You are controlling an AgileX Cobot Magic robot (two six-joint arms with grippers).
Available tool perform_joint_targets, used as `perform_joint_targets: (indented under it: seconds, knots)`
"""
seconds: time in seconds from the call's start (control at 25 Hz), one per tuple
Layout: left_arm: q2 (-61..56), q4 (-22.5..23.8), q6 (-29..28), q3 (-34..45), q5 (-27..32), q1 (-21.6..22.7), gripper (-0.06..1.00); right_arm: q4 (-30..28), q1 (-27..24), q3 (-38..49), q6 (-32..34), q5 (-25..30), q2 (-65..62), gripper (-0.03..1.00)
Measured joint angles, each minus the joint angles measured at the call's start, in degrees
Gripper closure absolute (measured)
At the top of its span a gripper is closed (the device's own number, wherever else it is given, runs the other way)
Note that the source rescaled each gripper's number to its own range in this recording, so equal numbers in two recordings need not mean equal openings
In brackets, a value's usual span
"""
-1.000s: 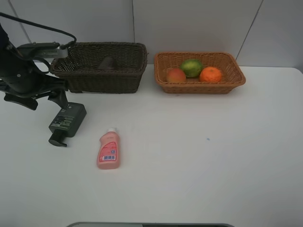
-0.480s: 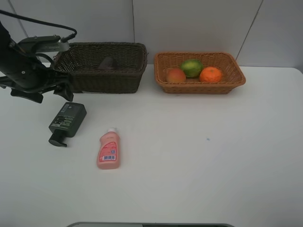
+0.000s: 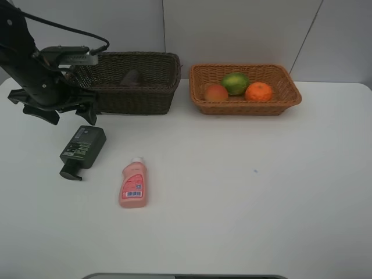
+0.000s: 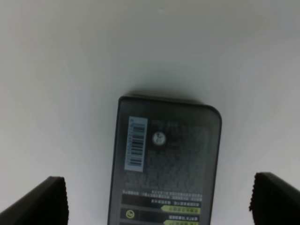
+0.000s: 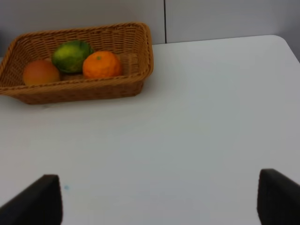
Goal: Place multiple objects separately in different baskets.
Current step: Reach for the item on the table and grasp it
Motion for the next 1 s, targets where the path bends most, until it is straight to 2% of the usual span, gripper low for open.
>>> perform_joint_targets:
  seconds: [0.12, 0.28, 0.56, 1.0]
  knots:
    - [1.43, 2.93, -3.02, -0.65, 0.68, -1.67, -0.04, 0.0, 0.0, 0.0, 0.0, 0.0, 0.0, 0.06]
    - [2.52, 3.15, -5.42, -0.69, 0.68, -2.35, -0.04, 0.0, 0.0, 0.0, 0.0, 0.0, 0.0, 0.06]
    - [4.58, 3.32, -5.87, -0.76, 1.89, -2.35, -0.04, 0.0, 0.0, 0.0, 0.0, 0.0, 0.0, 0.06]
    - [7.99, 3.32, -6.43, -0.76, 0.73, -2.35, -0.04, 0.0, 0.0, 0.0, 0.0, 0.0, 0.0, 0.06]
